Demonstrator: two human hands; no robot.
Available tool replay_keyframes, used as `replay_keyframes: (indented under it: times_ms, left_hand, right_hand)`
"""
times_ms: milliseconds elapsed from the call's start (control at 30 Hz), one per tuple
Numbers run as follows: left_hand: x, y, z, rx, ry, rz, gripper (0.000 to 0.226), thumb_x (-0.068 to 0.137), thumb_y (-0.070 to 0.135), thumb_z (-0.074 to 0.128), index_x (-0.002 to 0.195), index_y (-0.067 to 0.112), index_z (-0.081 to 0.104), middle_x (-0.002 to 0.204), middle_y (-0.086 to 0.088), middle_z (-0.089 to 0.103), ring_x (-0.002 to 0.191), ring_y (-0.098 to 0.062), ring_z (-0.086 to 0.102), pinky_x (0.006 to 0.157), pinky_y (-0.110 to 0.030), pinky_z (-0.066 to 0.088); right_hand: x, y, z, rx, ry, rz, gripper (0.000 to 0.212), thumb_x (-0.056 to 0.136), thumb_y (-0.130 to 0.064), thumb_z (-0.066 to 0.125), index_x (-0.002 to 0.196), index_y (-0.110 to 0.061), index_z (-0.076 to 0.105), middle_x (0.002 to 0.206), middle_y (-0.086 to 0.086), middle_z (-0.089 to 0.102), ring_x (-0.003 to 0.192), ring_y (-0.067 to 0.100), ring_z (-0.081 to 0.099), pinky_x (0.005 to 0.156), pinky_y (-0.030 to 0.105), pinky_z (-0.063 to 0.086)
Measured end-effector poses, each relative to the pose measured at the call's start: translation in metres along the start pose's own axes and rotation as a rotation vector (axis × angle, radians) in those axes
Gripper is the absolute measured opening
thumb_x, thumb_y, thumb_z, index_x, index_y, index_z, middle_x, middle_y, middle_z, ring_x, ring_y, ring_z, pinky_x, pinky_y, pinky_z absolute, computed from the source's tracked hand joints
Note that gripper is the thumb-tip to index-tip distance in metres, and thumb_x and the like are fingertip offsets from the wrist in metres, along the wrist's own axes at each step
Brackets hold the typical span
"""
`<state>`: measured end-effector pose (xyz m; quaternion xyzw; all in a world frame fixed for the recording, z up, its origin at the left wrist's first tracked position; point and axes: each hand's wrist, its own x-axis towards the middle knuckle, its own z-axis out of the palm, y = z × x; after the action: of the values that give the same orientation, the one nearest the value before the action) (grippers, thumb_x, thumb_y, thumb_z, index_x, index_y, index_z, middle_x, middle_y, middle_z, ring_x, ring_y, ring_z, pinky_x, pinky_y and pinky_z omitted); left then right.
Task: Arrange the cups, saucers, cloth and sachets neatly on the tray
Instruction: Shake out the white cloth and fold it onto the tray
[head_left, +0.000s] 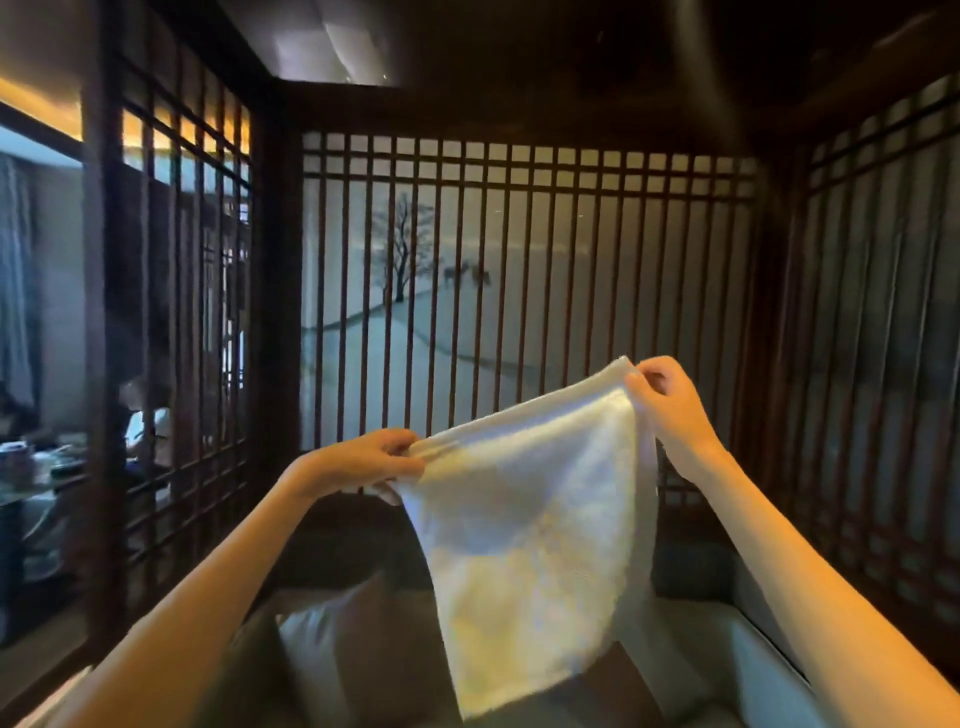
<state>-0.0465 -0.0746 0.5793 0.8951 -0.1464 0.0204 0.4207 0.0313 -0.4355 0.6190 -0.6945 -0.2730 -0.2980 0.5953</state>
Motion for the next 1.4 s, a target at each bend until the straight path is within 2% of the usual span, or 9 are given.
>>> replay_keyframes:
  times_ms: [167,267,400,533,667,767,1033,1167,1400]
  left_hand:
    - [0.003,-0.004,0.003,-0.361,0.37,0.053,0.03,0.091,0.035,0.063,0.11,0.011,0.063,0.112,-0.01,0.064,0.098,-0.02,0.066,0.074,-0.028,0.058]
    - [0.007,-0.004,0.014,-0.678,0.544,-0.051,0.028,0.092,0.037,0.062,0.111,0.016,0.063,0.116,-0.007,0.062,0.105,-0.024,0.062,0.08,-0.04,0.058]
    - [0.016,-0.006,0.046,-0.468,0.754,-0.126,0.026,0.089,0.037,0.066,0.095,0.013,0.071,0.096,-0.01,0.068,0.089,-0.022,0.064,0.078,-0.038,0.059]
    - [0.002,-0.004,0.093,-0.345,0.583,-0.048,0.03,0.09,0.032,0.064,0.083,0.004,0.073,0.068,-0.004,0.062,0.063,-0.01,0.059,0.055,-0.018,0.053]
    - [-0.021,-0.008,0.147,-0.311,0.416,-0.033,0.028,0.094,0.027,0.058,0.091,0.003,0.073,0.088,-0.02,0.069,0.079,-0.03,0.065,0.08,-0.041,0.058]
    - [-0.034,-0.011,0.168,-0.328,0.353,-0.019,0.025,0.095,0.026,0.056,0.096,0.008,0.074,0.097,-0.026,0.069,0.091,-0.041,0.066,0.086,-0.05,0.056]
    - [-0.049,-0.011,0.177,-0.422,0.305,-0.017,0.017,0.093,0.032,0.061,0.09,0.029,0.077,0.092,-0.001,0.076,0.091,-0.021,0.073,0.087,-0.045,0.06]
    - [-0.057,-0.011,0.173,-0.559,0.23,0.03,0.037,0.092,0.038,0.06,0.097,0.002,0.068,0.088,-0.023,0.063,0.083,-0.032,0.058,0.085,-0.042,0.049]
    - [-0.058,-0.01,0.168,-0.283,0.267,0.117,0.024,0.087,0.02,0.07,0.103,0.002,0.067,0.091,-0.033,0.066,0.079,-0.037,0.066,0.081,-0.042,0.057]
  right_hand:
    - [-0.024,0.028,-0.006,-0.023,-0.04,0.099,0.029,0.092,-0.015,0.051,0.098,-0.039,0.065,0.091,-0.012,0.065,0.077,0.01,0.06,0.065,0.027,0.051]
    - [-0.037,0.033,-0.005,0.082,-0.126,0.175,0.027,0.088,-0.015,0.052,0.092,-0.031,0.073,0.087,-0.008,0.069,0.082,0.018,0.063,0.06,0.026,0.052]
    - [-0.063,0.031,0.009,0.012,-0.393,0.116,0.018,0.084,-0.027,0.062,0.099,-0.03,0.072,0.105,-0.005,0.071,0.098,0.011,0.069,0.078,0.022,0.057]
    - [-0.093,0.027,0.038,-0.538,-0.61,-0.12,0.013,0.096,-0.032,0.056,0.104,-0.04,0.063,0.1,-0.026,0.062,0.096,-0.008,0.059,0.079,0.013,0.041]
    - [-0.122,0.027,0.062,-0.744,-0.698,-0.354,0.008,0.094,-0.037,0.056,0.095,-0.038,0.064,0.1,-0.02,0.054,0.099,0.002,0.047,0.077,0.026,0.043]
    - [-0.133,0.027,0.073,-0.663,-0.768,-0.316,0.005,0.095,-0.036,0.057,0.093,-0.038,0.062,0.1,-0.022,0.052,0.102,-0.001,0.045,0.081,0.025,0.04]
    - [-0.145,0.019,0.09,-0.396,-0.772,-0.123,0.013,0.086,-0.043,0.068,0.088,-0.044,0.055,0.087,-0.021,0.061,0.088,-0.005,0.057,0.066,0.011,0.05]
    - [-0.142,0.019,0.09,-0.442,-0.732,-0.208,0.019,0.089,-0.03,0.066,0.098,-0.042,0.054,0.08,-0.018,0.059,0.078,-0.005,0.056,0.061,0.01,0.047]
    - [-0.139,0.019,0.09,-0.567,-0.817,-0.292,0.021,0.089,-0.038,0.063,0.104,-0.046,0.051,0.091,-0.02,0.054,0.089,-0.004,0.052,0.071,0.016,0.042]
